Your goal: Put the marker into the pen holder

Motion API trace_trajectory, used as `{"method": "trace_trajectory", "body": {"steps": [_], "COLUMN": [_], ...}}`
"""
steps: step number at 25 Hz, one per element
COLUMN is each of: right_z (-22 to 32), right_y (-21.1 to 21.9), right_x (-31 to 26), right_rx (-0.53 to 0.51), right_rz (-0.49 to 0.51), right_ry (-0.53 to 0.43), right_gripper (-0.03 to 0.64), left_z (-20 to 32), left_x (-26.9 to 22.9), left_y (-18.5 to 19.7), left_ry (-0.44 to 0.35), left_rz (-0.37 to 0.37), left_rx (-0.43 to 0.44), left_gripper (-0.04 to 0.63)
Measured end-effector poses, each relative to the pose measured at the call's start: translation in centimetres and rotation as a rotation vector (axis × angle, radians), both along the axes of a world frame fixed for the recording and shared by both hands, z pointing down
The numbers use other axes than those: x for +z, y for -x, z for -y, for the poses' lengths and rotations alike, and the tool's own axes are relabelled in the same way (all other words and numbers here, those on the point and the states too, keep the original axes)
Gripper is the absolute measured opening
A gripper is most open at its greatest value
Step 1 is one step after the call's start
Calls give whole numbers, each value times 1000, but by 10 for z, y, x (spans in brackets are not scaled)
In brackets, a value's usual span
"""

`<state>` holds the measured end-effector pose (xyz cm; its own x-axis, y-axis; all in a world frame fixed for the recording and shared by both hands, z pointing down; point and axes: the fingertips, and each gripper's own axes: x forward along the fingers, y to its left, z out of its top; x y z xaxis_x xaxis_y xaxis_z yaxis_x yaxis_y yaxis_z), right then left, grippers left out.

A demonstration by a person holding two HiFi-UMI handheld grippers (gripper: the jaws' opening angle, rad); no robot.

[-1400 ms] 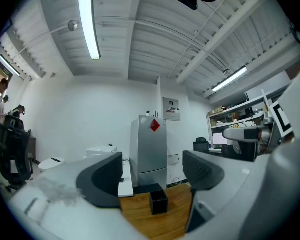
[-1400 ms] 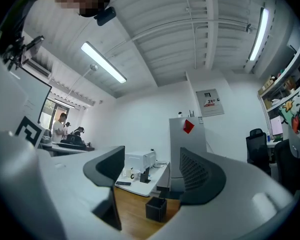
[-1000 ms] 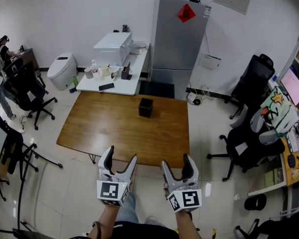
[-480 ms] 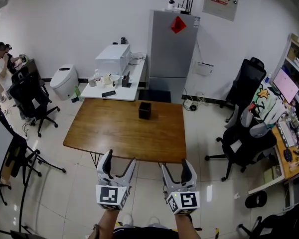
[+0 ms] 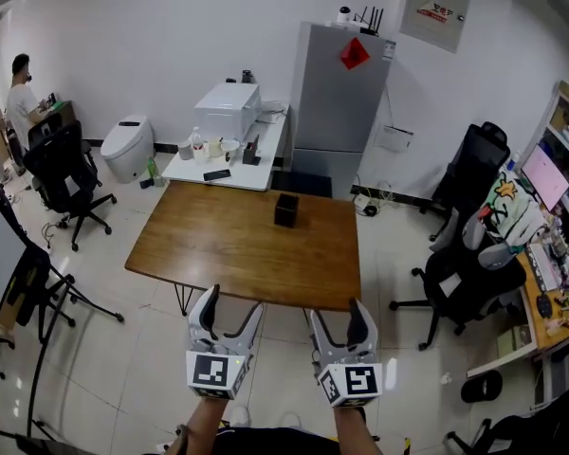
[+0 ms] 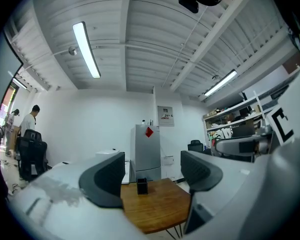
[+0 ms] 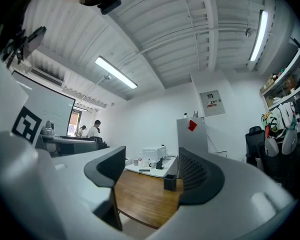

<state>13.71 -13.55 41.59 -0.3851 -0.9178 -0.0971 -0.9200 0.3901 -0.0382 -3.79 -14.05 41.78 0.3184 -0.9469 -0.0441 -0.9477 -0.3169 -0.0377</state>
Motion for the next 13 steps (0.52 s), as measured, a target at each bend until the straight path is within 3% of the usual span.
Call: {"method": "trace_trajectory", "body": {"steps": [13], "right_z": [2], "right_y": [17], "right_x": [3], "right_rx": [-7], "right_rz": [-3], "right_ry": [7], "right_gripper": [328], "left_z": [7], "left_x": [3], "left_y": [15], "left_ry": [-1], "left_rz": [-11], "left_rx": [5], "left_gripper": [350]}}
